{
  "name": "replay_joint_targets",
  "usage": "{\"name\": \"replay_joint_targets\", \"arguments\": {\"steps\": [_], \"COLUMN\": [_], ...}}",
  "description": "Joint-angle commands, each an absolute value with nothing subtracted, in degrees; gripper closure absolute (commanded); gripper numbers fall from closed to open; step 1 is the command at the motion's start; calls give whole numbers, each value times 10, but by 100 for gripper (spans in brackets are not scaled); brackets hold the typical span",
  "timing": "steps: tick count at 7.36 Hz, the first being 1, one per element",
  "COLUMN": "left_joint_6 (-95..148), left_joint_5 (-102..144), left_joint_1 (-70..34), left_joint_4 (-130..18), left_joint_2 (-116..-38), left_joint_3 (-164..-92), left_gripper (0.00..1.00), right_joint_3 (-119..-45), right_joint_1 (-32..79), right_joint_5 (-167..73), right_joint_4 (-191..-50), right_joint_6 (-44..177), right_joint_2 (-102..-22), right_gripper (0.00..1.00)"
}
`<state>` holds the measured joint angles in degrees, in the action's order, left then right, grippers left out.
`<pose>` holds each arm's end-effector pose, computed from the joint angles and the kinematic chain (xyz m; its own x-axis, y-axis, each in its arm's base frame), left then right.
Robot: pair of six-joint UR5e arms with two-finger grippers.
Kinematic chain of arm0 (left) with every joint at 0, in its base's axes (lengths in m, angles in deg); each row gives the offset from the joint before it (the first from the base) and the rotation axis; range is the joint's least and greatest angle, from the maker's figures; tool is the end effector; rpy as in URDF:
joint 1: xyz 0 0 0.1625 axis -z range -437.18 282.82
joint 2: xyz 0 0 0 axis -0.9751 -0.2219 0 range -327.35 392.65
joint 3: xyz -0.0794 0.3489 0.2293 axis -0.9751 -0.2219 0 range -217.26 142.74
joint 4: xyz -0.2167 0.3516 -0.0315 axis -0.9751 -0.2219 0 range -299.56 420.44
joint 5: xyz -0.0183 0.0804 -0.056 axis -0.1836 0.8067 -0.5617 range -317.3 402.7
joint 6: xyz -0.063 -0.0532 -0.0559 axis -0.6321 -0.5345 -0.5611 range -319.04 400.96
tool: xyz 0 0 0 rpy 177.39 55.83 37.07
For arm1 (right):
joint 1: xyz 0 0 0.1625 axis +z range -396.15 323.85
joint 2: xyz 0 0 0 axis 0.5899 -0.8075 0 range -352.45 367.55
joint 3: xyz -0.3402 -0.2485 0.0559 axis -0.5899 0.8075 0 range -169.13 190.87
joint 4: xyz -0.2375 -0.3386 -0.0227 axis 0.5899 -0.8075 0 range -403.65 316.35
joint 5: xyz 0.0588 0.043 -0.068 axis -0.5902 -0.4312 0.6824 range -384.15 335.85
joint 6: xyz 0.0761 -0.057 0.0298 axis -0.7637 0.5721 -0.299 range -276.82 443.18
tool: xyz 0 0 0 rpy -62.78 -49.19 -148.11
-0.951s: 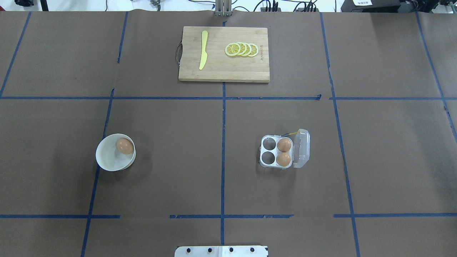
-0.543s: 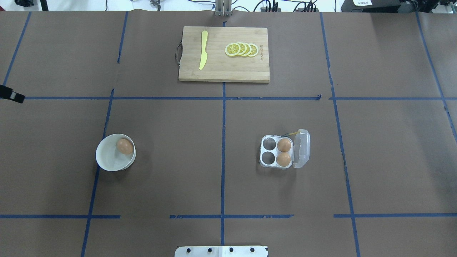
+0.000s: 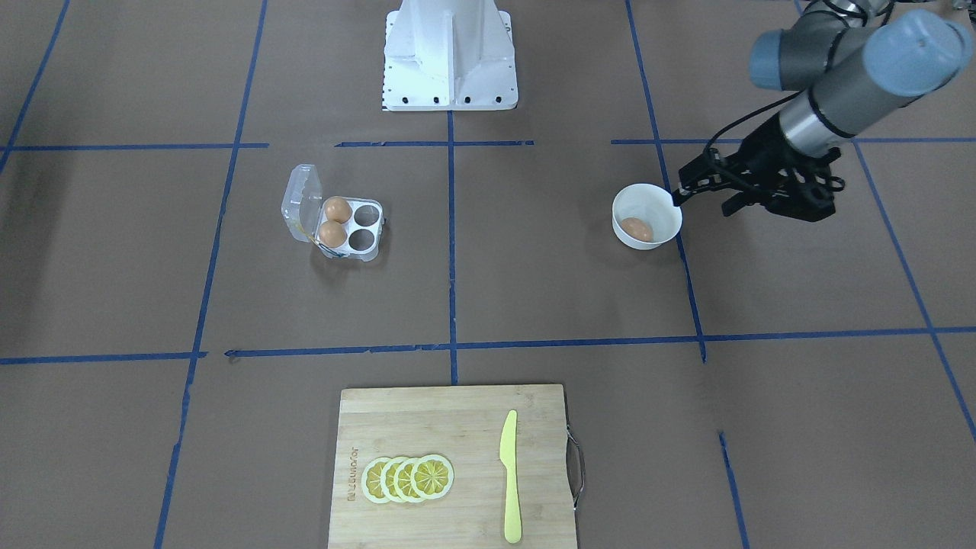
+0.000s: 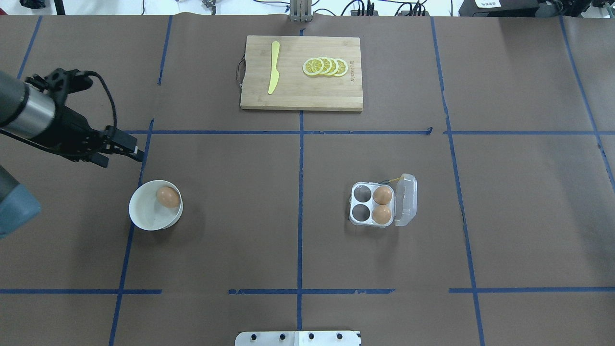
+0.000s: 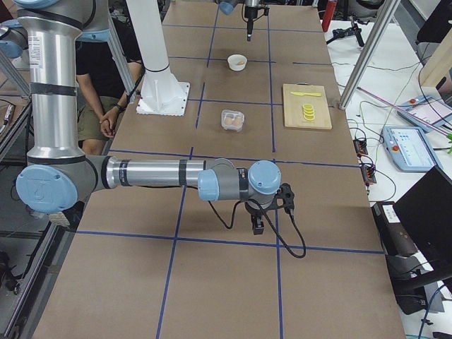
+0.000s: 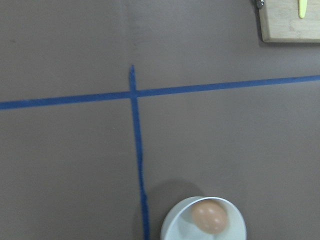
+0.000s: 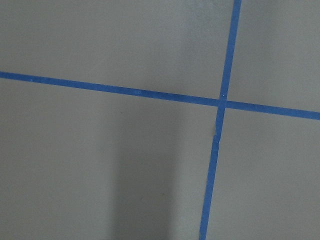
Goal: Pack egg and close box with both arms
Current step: 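Move the left gripper over the brown egg in the white bowl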
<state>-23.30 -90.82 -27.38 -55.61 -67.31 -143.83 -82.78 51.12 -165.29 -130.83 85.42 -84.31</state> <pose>0.3007 -0.4561 0.3706 0.4405 -0.0335 -0.8971 0.0106 0.9994 -0.0321 0.0326 -0.4846 0.6293 0.6213 -0.1313 0.7725 0.0720 0.9912 0.1107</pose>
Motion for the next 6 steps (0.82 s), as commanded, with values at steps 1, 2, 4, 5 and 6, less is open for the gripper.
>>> {"name": "replay_joint_targets", "arguments": {"steps": [1, 2, 4, 5, 6], "left_joint_6": [-353, -410, -414, -414, -414], "left_joint_5": [-828, -759, -751, -750, -746], "left_joint_1": [-358, -402, -407, -407, -408], "left_joint_4": [-554, -550, -520, -508, -494], "left_joint_2": [-685, -685, -685, -685, -685], "left_joint_3": [-1436, -1434, -1441, -1442, -1441], "left_gripper": [0, 1, 6, 12, 20], "right_joint_3": [-828, -829, -830, -832, -833], "right_joint_1": [511, 511, 511, 511, 511], "right_joint_5": [-1656, -1656, -1656, -1656, -1656], "right_joint_4": [-1308, -1308, -1308, -1308, -1308], "right_joint_6": [855, 855, 855, 855, 855], "right_joint_2": [-842, -843, -843, -844, -844], "right_gripper": [0, 0, 0, 0, 0]}}
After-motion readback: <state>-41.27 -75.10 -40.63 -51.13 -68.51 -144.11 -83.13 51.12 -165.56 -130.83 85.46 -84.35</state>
